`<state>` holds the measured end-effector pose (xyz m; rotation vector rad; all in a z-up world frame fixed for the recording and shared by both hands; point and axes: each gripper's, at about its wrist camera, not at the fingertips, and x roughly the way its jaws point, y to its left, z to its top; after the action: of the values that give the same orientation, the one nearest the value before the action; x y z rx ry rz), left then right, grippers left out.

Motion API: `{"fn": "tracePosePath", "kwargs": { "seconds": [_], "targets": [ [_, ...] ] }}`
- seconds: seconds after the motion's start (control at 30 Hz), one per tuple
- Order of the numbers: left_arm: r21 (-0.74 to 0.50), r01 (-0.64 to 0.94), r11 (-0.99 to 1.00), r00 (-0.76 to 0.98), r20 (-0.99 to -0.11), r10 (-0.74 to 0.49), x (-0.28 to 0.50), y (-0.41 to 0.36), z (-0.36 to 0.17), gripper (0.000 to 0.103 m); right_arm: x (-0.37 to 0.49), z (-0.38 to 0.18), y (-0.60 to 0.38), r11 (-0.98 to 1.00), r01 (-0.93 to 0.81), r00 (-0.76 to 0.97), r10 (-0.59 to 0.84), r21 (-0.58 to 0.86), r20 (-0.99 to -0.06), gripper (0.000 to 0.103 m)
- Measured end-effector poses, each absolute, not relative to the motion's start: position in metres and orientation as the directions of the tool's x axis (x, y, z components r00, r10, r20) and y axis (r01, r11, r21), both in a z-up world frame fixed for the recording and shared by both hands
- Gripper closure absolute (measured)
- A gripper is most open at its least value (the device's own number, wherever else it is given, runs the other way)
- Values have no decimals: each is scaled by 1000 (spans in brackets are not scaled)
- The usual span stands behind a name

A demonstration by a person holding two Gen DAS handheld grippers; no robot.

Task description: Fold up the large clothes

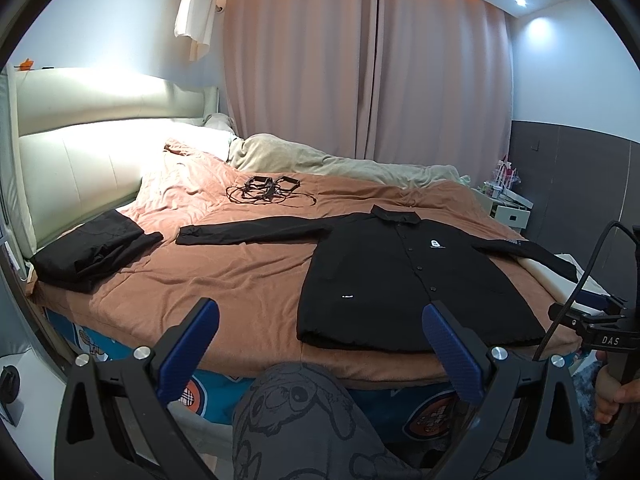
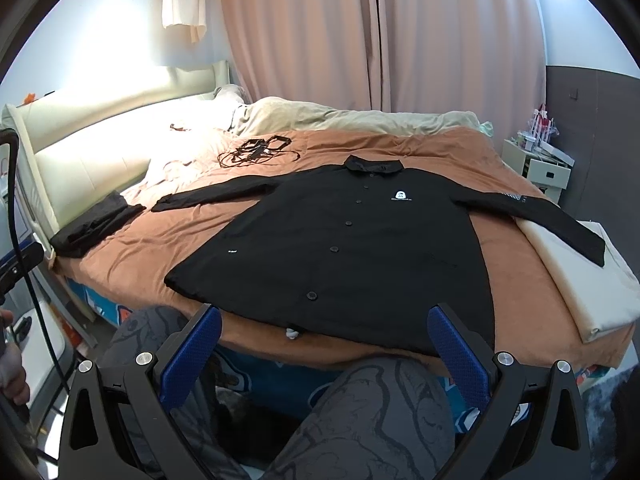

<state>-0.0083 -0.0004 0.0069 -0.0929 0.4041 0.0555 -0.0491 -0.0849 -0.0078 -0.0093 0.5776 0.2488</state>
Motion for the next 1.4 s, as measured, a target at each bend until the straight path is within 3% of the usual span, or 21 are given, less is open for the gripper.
{"fn": "tracePosePath", "kwargs": {
  "seconds": [1.4],
  "targets": [
    [-77,-38,996,941,-338,10,-26,-6,10,0,-67,0,-84,956,-269,785,287,115,-550,3]
  ]
}}
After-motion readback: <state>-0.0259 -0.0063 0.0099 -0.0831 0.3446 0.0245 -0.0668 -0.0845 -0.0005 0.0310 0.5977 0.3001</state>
